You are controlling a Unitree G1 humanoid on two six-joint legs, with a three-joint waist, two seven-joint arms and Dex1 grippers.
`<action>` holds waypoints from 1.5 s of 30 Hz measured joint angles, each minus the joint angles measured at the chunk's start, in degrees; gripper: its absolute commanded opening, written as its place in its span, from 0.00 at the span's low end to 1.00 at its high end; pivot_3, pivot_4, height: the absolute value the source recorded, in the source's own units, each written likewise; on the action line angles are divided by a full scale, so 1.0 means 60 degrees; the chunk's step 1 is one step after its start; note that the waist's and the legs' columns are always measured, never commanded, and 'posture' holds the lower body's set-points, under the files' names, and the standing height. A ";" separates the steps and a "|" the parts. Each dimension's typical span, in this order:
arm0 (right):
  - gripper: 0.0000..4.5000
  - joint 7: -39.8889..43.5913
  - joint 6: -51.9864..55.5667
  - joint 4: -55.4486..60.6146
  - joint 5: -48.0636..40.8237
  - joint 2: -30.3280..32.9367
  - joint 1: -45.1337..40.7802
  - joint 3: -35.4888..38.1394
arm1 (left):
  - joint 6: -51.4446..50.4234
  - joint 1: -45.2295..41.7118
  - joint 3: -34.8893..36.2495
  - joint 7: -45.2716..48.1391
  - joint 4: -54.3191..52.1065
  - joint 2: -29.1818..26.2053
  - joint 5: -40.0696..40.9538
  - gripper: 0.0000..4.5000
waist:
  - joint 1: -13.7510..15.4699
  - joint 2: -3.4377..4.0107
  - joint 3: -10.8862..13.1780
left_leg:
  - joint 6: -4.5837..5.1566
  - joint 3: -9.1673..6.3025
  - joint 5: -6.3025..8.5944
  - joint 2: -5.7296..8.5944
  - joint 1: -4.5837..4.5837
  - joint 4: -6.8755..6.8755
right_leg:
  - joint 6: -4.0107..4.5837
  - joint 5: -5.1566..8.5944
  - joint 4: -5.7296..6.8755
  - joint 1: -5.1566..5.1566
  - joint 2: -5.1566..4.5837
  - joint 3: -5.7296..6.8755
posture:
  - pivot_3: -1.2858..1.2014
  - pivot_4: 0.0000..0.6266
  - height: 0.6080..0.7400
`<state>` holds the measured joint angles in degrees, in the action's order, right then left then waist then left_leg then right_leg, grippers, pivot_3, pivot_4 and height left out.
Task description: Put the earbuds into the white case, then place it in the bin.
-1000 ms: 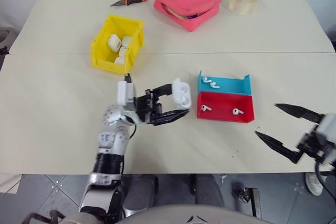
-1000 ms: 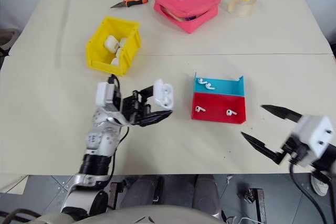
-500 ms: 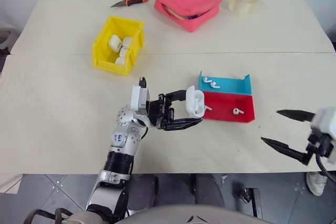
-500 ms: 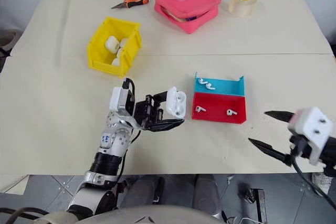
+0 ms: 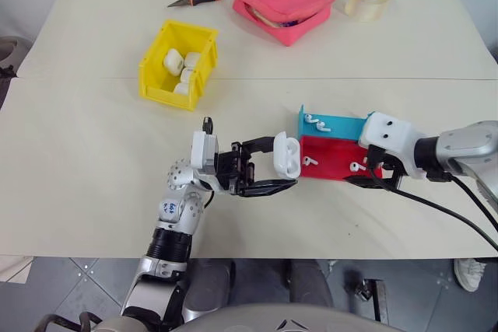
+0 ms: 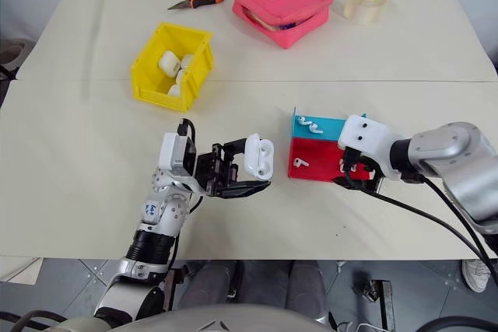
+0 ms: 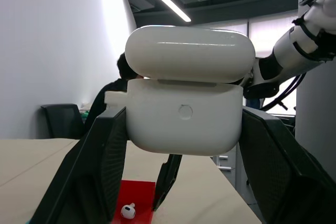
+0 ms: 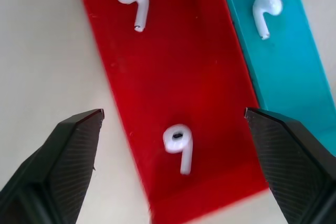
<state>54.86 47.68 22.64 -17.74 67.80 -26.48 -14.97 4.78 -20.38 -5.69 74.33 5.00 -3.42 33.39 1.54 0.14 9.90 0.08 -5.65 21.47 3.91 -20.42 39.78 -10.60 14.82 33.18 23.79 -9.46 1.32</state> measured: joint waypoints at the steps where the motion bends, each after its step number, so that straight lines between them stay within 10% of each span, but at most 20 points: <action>1: 1.00 0.0080 -0.0016 -0.0091 0.0193 -0.0004 -0.0088 -0.0194 | 0.0014 0.0001 -0.0005 -0.0043 -0.0009 0.0005 0.0000 0.62 | 0.0007 0.0000 0.0000 | 0.0000 0.0000 0.0000 0.0001 0.0000 0.0000 | 0.0000 0.0000 0.0001 0.0000 0.0000 -0.0001 | 0.52 0.24 1.00; 7: 1.00 0.0681 -0.0180 -0.0321 0.0971 -0.0003 -0.0320 -0.0764 | 0.0023 0.0094 -0.0060 -0.0231 -0.0087 -0.0002 0.0000 0.62 | -0.0010 0.0001 -0.0001 | -0.0001 0.0008 0.0000 0.0000 0.0001 0.0010 | -0.0002 -0.0001 0.0016 0.0002 0.0000 -0.0004 | 0.52 0.24 1.00; 14: 0.58 0.1099 -0.0606 -0.0470 0.1398 -0.0038 -0.0221 -0.0797 | 0.0011 0.0115 -0.0152 -0.0337 -0.0222 -0.0002 0.0005 0.62 | -0.0009 0.0001 -0.0001 | 0.0000 0.0011 0.0000 0.0001 0.0001 0.0013 | -0.0002 -0.0001 0.0020 0.0005 0.0000 -0.0008 | 0.52 0.24 1.00; 31: 0.58 0.1420 -0.1021 -0.0833 0.2038 -0.0335 -0.0297 -0.0780 | -0.0211 0.0093 -0.0211 -0.0472 -0.0394 -0.0004 0.0019 0.62 | -0.0017 0.0001 -0.0001 | -0.0001 0.0010 0.0001 0.0000 0.0004 0.0020 | -0.0002 -0.0001 0.0023 0.0000 0.0000 -0.0008 | 0.52 0.24 1.00; 39: 0.11 0.1594 -0.1077 -0.0879 0.2198 -0.0516 -0.0320 -0.0779 | -0.0369 0.0093 -0.0250 -0.0585 -0.0451 -0.0009 0.0021 0.62 | -0.0018 0.0001 -0.0001 | -0.0002 0.0011 0.0001 0.0000 0.0006 0.0029 | -0.0002 -0.0001 0.0035 0.0000 0.0001 -0.0010 | 0.52 0.24 1.00; 45: 0.11 0.1610 -0.1036 -0.0865 0.2291 -0.0558 -0.0320 -0.0761 | -0.0416 0.0092 -0.0261 -0.0591 -0.0476 -0.0049 0.0043 0.62 | -0.0017 0.0001 -0.0001 | -0.0002 0.0011 0.0001 0.0000 0.0006 0.0032 | -0.0001 -0.0001 0.0034 -0.0002 0.0001 -0.0010 | 0.52 0.24 1.00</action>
<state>64.52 41.46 17.46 -3.99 64.45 -28.40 -19.54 2.29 -19.83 -7.26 70.78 2.15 -3.71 33.64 1.44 0.15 9.89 0.06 -5.58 21.47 3.91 -20.38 39.97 -10.61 14.81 33.39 23.77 -9.45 1.26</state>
